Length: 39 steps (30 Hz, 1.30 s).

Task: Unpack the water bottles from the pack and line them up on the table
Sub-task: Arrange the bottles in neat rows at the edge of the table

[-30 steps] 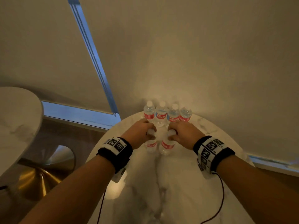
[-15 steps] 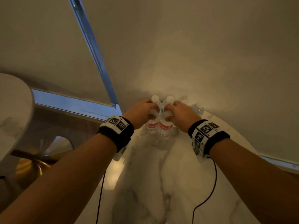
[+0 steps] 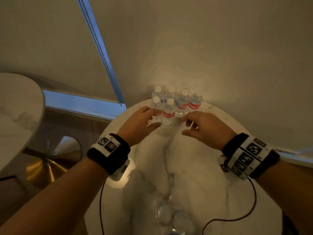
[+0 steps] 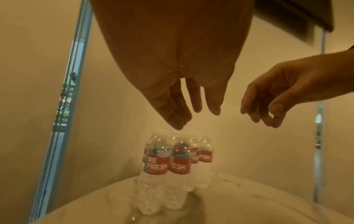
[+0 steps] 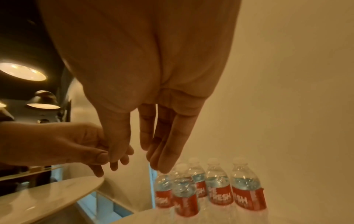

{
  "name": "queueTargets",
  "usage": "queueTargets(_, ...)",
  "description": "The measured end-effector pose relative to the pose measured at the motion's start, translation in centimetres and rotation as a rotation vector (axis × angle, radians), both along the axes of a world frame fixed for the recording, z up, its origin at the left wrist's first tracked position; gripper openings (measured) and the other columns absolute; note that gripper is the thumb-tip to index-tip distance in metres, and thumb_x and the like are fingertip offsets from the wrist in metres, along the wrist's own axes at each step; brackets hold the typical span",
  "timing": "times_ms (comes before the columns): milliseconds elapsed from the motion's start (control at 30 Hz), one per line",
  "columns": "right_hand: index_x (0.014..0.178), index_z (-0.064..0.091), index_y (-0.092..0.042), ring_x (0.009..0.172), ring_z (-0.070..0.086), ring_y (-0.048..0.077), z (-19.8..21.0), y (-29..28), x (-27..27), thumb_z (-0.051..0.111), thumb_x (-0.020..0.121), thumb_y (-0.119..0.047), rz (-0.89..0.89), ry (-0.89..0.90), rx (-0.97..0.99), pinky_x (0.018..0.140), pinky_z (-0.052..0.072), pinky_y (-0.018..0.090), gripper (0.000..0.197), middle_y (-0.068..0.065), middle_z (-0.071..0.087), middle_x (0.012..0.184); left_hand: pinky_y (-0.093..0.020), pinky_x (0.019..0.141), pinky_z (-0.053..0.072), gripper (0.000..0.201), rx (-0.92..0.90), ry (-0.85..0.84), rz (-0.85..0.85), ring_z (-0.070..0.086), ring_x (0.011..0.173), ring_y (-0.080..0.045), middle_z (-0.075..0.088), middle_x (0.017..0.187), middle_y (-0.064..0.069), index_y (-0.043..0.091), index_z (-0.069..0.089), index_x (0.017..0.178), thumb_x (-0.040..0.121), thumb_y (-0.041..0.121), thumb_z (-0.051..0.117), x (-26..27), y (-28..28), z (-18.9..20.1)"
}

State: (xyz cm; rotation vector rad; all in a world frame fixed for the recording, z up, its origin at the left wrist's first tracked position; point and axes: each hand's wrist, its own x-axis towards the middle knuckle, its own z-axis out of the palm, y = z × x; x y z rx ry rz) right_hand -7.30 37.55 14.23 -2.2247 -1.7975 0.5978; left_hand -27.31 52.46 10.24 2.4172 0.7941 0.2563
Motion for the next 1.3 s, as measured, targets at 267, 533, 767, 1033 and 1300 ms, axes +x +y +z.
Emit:
queueTargets(267, 0.117, 0.059, -0.035, 0.083, 0.06, 0.004, -0.9, -13.4, -7.6, 0.058, 0.087, -0.056, 0.286, 0.143, -0.266, 0.078, 0.051, 0.026, 0.037, -0.012, 0.059, 0.103, -0.019, 0.076, 0.056, 0.023, -0.253, 0.077, -0.236, 0.063, 0.091, 0.0, 0.065, 0.102, 0.016, 0.035, 0.07, 0.112, 0.094, 0.046, 0.061, -9.0, -14.7, 0.3)
queueTargets(533, 0.121, 0.048, -0.027, 0.081, 0.053, 0.023, -5.1, -16.8, -10.7, 0.059, 0.091, -0.043, 0.359, 0.113, -0.33, 0.075, 0.046, 0.035, 0.036, 0.0, 0.046, 0.113, -0.02, 0.085, 0.055, 0.036, -0.255, 0.215, -0.314, 0.058, 0.093, -0.003, 0.05, 0.119, 0.01, 0.033, 0.06, 0.122, 0.088, 0.036, 0.071, -10.6, -18.9, -2.6)
queueTargets(767, 0.115, 0.058, -0.025, 0.091, 0.057, 0.025, -4.9, -11.0, -3.2, 0.067, 0.085, -0.036, 0.126, 0.031, -0.257, 0.076, 0.044, 0.033, 0.033, 0.003, 0.054, 0.104, -0.027, 0.083, 0.043, 0.037, -0.113, 0.242, -0.298, 0.059, 0.097, -0.024, 0.058, 0.113, -0.01, 0.016, 0.065, 0.12, 0.086, 0.026, 0.074, -0.2, -12.6, -2.3)
queueTargets(1033, 0.118, 0.06, -0.022, 0.1, 0.057, 0.033, -5.3, -1.0, 7.7, 0.067, 0.087, -0.026, -0.135, -0.115, -0.189, 0.08, 0.042, 0.035, 0.033, 0.011, 0.055, 0.11, -0.04, 0.09, 0.049, 0.035, 0.014, 0.229, -0.243, 0.06, 0.104, -0.033, 0.055, 0.12, -0.014, 0.011, 0.062, 0.123, 0.089, 0.02, 0.07, 13.1, -4.0, -3.4)
queueTargets(1300, 0.121, 0.061, -0.02, 0.1, 0.056, 0.031, -5.9, 4.9, 10.6, 0.064, 0.09, -0.021, -0.115, -0.094, -0.107, 0.077, 0.037, 0.03, 0.031, 0.01, 0.055, 0.111, -0.042, 0.095, 0.052, 0.031, 0.078, 0.245, -0.241, 0.06, 0.108, -0.032, 0.057, 0.123, -0.015, 0.011, 0.065, 0.12, 0.089, 0.008, 0.067, 17.1, 2.7, -3.5)
